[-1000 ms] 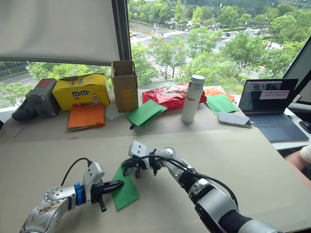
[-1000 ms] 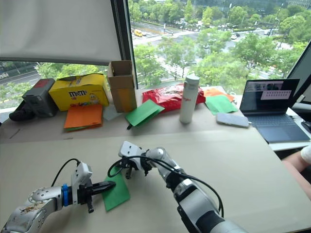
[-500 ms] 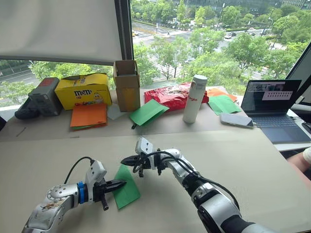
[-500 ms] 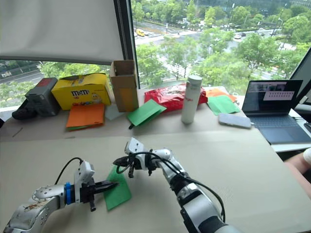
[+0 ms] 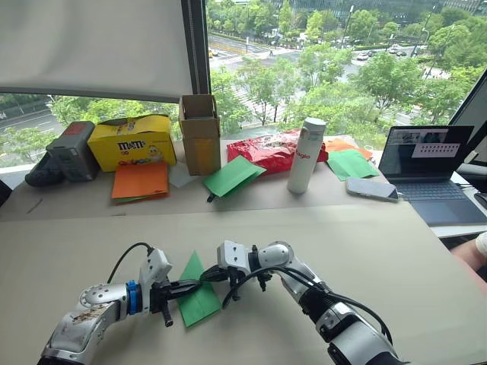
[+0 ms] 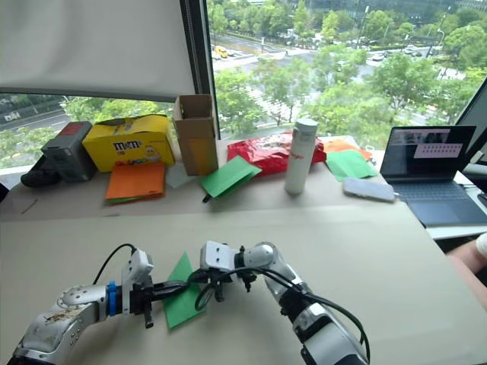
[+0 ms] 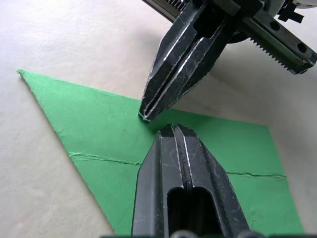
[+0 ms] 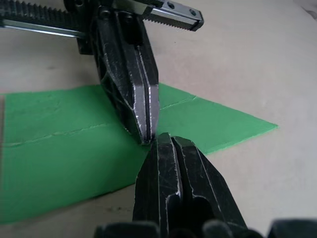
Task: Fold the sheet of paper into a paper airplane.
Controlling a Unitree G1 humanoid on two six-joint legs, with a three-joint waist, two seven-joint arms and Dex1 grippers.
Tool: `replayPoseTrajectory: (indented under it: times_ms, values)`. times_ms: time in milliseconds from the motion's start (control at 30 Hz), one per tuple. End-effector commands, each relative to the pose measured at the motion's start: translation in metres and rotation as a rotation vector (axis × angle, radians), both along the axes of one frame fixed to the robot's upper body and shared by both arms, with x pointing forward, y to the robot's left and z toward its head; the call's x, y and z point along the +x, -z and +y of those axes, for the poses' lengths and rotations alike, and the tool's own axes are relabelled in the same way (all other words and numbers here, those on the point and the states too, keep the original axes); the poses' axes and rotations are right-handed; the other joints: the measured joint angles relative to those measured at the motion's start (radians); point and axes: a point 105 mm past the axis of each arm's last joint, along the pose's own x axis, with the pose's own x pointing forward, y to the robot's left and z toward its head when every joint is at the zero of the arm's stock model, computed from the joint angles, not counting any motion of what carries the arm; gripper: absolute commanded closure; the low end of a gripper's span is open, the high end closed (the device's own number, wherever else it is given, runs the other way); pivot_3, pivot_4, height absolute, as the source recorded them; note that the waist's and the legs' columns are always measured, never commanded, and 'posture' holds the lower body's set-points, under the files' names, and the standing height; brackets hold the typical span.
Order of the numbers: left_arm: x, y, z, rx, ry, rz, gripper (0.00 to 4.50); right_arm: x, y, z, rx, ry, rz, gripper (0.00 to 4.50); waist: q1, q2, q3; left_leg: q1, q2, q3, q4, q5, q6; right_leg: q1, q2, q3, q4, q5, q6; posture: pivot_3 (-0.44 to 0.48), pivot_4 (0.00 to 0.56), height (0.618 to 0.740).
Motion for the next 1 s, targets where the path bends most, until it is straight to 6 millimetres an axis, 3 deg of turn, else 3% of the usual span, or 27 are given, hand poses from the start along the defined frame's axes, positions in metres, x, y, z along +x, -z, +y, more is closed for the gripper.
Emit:
replayPoseTrajectory:
  times_ms: [33, 267, 467, 633, 800, 1000]
  values:
    - [-0.003, -0.002, 0.003, -0.014, 0.013, 0.025, 4.5, -0.017, 0.028, -0.016, -0.146, -0.052, 0.041, 4.46, 0.001, 0.0, 0.0, 0.0, 0.0, 0.0, 0.0, 0.0, 0.0, 0.0, 0.0, 0.0, 0.0, 0.0, 0.0, 0.0, 0.15, 0.739]
    - [0.004, -0.008, 0.02, -0.012, -0.018, 0.026, 4.5, -0.034, 0.03, -0.031, -0.211, -0.104, 0.035, 4.46, 0.003, 0.0, 0.0, 0.0, 0.0, 0.0, 0.0, 0.0, 0.001, 0.0, 0.0, 0.0, 0.0, 0.0, 0.0, 0.0, 0.15, 0.739]
    - [0.008, -0.008, 0.014, -0.007, 0.027, 0.034, 4.5, -0.057, 0.035, -0.057, -0.328, -0.202, -0.035, 4.46, 0.022, 0.0, 0.0, 0.001, -0.003, 0.0, 0.001, -0.002, 0.003, -0.002, -0.002, 0.0, -0.002, -0.001, 0.0, 0.0, 0.15, 0.739]
    - [0.014, -0.009, 0.013, -0.003, 0.037, 0.032, 4.5, -0.064, 0.034, -0.067, -0.351, -0.198, -0.057, 4.46, 0.023, 0.0, 0.0, 0.001, -0.005, 0.0, 0.001, -0.003, 0.006, -0.001, -0.004, 0.0, -0.003, -0.001, 0.0, 0.0, 0.15, 0.739]
    - [0.016, -0.006, 0.011, 0.005, 0.06, 0.034, 4.5, -0.052, 0.016, -0.074, -0.332, -0.116, -0.116, 4.46, 0.025, -0.001, 0.0, 0.0, -0.005, 0.0, 0.002, -0.003, 0.006, 0.0, -0.004, 0.0, -0.002, -0.001, 0.0, 0.0, 0.15, 0.739]
    - [0.019, -0.002, 0.007, -0.015, 0.067, 0.036, 4.5, -0.027, -0.021, -0.048, -0.169, -0.042, -0.169, 4.46, 0.023, -0.001, 0.0, 0.0, -0.004, -0.001, 0.003, -0.003, 0.006, -0.001, -0.003, 0.0, -0.002, -0.001, 0.0, 0.0, 0.15, 0.739]
